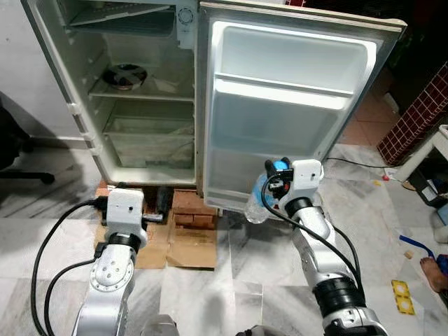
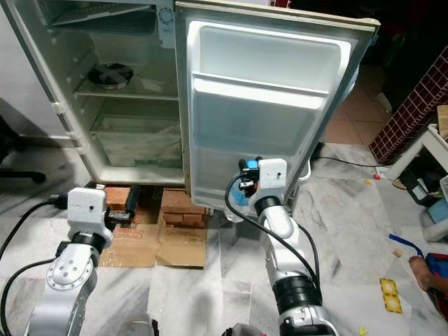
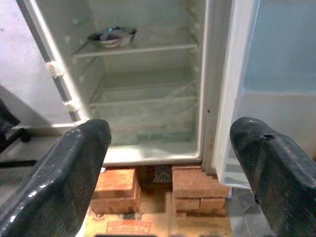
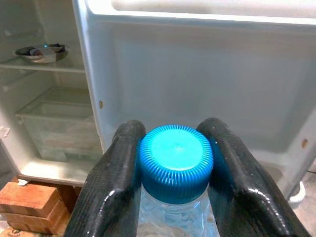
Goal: Restocking fridge
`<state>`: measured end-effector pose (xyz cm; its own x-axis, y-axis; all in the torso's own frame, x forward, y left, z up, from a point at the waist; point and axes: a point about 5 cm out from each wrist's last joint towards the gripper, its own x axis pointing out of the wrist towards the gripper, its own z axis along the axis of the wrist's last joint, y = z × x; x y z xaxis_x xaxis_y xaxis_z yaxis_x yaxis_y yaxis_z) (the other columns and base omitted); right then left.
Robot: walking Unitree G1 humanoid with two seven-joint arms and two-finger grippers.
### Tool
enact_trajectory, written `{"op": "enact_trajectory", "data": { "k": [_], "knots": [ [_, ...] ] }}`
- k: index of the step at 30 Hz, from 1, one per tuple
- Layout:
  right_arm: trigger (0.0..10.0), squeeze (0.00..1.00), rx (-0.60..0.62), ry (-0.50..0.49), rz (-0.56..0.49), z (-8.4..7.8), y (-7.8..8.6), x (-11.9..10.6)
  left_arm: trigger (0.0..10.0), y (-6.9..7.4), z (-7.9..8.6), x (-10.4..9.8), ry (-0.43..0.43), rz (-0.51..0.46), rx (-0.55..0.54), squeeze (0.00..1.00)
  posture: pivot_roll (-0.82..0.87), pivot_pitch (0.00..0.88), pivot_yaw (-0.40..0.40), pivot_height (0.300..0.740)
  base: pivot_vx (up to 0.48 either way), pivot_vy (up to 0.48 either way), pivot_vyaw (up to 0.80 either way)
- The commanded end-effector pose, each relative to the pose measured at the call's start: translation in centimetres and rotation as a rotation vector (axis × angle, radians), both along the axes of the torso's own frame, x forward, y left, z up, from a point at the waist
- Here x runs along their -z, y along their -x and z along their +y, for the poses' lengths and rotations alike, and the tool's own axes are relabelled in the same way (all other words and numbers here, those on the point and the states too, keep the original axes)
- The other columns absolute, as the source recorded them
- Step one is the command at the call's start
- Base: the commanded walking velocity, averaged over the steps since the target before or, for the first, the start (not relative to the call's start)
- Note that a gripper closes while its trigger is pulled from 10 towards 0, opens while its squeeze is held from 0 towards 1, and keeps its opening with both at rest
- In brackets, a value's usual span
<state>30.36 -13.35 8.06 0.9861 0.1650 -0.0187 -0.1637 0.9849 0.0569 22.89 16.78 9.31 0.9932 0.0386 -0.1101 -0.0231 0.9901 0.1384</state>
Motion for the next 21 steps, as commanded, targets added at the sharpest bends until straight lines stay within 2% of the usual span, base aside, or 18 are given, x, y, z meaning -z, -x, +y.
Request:
{"op": "enact_trajectory", "data": {
  "k": [1, 6, 11, 21],
  "knots": [
    [10.0, 0.0, 0.014, -0.002, -0.04, -0.5, 0.0, -1.1, 10.0, 0.5, 0.3, -0.2, 0.007, 0.016, -0.034, 0.0, 0.11, 0.0, -0.07, 0.74, 0.0, 0.0, 0.0],
    [10.0, 0.0, 0.025, 0.005, -0.009, -0.7, 0.7, -0.3, 10.0, 1.0, 1.2, 0.6, 0.08, 0.077, -0.1, 0.0, 0.12, 0.0, -0.082, 0.74, 0.0, 0.0, 0.0],
    [10.0, 0.0, 0.029, 0.003, -0.002, -0.8, 0.6, -0.3, 10.0, 0.9, 0.8, 1.0, 0.121, 0.085, -0.056, 0.0, 0.12, 0.0, -0.078, 0.74, 0.0, 0.0, 0.0],
    [10.0, 0.0, 0.039, 0.002, 0.004, -0.8, 0.8, -0.3, 10.0, 1.0, 0.3, 0.3, 0.096, 0.054, -0.034, 0.0, 0.11, 0.0, -0.069, 0.74, 0.0, 0.0, 0.0]
  ]
}}
